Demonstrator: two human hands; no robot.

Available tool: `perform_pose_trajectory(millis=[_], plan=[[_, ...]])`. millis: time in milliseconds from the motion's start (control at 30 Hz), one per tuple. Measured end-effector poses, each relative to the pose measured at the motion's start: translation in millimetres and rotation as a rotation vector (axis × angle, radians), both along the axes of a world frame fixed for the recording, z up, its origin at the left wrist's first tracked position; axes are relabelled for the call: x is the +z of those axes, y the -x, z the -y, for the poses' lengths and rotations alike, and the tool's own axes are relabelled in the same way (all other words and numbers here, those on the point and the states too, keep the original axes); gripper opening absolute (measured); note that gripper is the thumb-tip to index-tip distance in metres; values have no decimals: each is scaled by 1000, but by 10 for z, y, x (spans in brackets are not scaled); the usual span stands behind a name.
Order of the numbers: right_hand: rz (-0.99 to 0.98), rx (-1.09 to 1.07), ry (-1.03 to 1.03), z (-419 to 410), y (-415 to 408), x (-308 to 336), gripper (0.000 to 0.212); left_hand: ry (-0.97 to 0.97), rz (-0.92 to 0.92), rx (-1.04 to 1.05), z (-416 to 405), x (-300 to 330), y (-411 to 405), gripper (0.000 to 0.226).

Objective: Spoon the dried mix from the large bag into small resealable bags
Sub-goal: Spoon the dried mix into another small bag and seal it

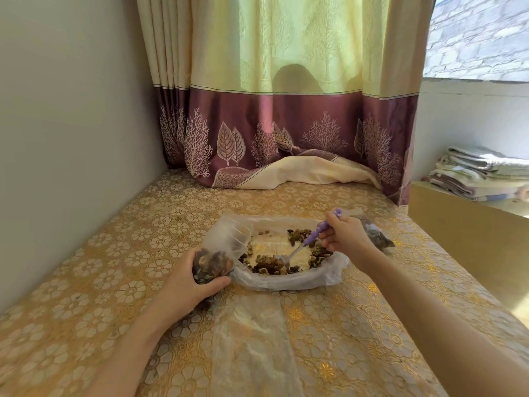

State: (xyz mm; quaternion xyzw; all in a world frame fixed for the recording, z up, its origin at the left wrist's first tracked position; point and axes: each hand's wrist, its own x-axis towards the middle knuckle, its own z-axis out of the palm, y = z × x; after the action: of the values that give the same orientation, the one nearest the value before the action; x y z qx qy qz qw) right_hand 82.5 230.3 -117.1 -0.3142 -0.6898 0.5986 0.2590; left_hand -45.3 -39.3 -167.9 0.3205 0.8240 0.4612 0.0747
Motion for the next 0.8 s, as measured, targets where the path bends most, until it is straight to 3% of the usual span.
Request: perform_pose_trajectory(millis=[367,633,800], plan=[[-35,-78,200,54,29,76,40,2,11,-13,8,65,-43,67],[-170,-109,229,127,86,370,40,1,-1,-23,27,47,-41,47],[-270,-71,201,229,183,643,43,6,-14,-28,15,31,-28,66]])
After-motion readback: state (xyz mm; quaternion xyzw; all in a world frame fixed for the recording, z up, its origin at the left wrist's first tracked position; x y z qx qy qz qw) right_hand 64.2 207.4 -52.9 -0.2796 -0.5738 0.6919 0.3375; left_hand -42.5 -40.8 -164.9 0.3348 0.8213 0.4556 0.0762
